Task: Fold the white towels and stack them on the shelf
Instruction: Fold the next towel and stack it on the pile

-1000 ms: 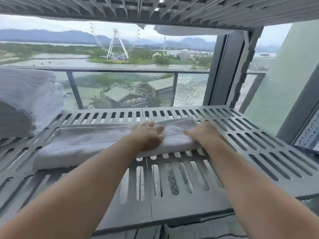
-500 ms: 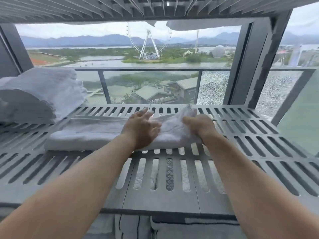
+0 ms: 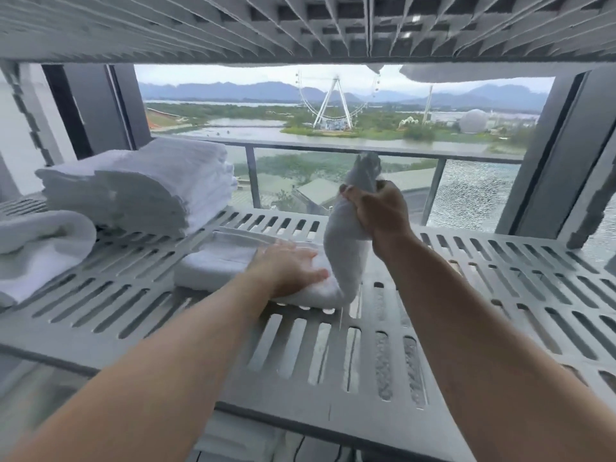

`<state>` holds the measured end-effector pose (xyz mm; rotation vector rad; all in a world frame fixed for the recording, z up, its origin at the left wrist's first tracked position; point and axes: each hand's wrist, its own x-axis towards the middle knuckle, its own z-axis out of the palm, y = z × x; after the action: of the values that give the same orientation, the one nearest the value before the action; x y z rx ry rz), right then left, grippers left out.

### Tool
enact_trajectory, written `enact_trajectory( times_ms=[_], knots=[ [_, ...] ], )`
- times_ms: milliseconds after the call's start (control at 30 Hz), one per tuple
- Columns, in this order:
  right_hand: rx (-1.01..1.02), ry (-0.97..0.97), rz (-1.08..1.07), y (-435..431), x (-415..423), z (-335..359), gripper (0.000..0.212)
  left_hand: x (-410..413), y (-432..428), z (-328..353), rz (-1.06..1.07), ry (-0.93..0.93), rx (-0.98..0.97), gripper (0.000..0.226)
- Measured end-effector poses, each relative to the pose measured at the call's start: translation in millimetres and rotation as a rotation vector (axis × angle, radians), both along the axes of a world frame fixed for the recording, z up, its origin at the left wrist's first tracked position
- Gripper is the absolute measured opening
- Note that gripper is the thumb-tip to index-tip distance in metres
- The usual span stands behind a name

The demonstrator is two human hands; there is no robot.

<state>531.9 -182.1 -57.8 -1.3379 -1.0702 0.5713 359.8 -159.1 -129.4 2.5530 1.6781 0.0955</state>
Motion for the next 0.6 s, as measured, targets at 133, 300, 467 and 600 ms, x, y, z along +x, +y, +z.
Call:
enact_trajectory(
  times_ms=[133, 300, 467, 600],
  knots=[
    [-0.048, -0.214, -0.009, 23, -51, 11, 0.021, -71, 24, 11, 0.105, -0.159, 0.065, 0.046],
    [-0.272, -0.457, 0.064, 51, -128, 14, 0.028, -179, 65, 10, 0.314, -0.463, 0.064, 0.035],
    [-0.413, -0.776, -0.023, 71, -190, -2, 0.020, -201, 81, 1, 0.188, -0.709, -0.140, 0.041],
    [-0.510, -0.841, -0.076, 79, -222, -9, 0.026, -207, 96, -2, 0.112, -0.869, -0.348, 0.025]
  ],
)
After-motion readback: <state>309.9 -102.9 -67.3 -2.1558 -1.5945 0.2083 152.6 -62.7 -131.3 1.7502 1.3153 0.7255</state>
